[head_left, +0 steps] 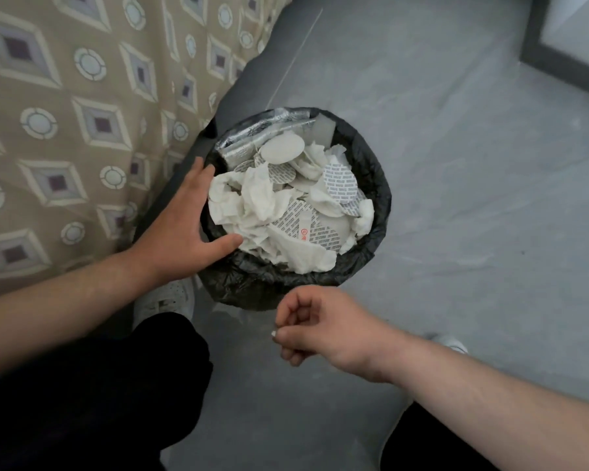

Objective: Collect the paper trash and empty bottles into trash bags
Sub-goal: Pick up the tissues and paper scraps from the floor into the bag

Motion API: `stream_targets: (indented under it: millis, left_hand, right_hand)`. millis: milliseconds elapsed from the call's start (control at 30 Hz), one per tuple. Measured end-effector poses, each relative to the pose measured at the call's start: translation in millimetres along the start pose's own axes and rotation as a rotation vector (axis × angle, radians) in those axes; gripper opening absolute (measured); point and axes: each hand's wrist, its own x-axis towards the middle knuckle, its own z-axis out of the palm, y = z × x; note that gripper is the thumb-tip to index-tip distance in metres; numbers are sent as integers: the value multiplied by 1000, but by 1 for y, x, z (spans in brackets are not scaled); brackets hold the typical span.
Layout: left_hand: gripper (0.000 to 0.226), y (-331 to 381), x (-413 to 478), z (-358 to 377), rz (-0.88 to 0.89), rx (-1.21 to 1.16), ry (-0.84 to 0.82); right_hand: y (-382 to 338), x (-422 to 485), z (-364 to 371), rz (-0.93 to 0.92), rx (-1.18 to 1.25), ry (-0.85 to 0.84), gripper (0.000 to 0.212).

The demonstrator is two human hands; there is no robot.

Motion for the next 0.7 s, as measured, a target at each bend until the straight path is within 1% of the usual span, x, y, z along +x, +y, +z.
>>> stream_targets:
  millis: [33,100,200,267,367,500,567,700]
  left_hand:
    - [115,-1,0,0,0,-8,-6]
    - [118,-2,0,-1,2,-16,-11]
    - [117,-5,-1,-1,2,-27,-24]
    - [117,-7,-1,-1,9,-29,-30]
    - [116,-8,2,-1,23,-29,-34]
    - [114,-8,3,-2,18,-42,-47]
    - [112,-8,3,-2,23,-48,-44]
    - [111,-8,4,-3,10,-71,-44]
  right_hand:
    - [-18,-8,-3,-38,37,-1,24]
    - [-47,-14,-13,-126,93,60,24]
    - [-71,-3,-36,-226,174,223,22]
    - [-78,10,-53,-265,141,340,22]
    - [-78,26,-71,-258,85,464,23]
    - [-71,33,-83,-168,-46,495,20]
    - [-74,29,-92,-234,-63,596,19]
    - [-83,22,-118,-392,28,905,20]
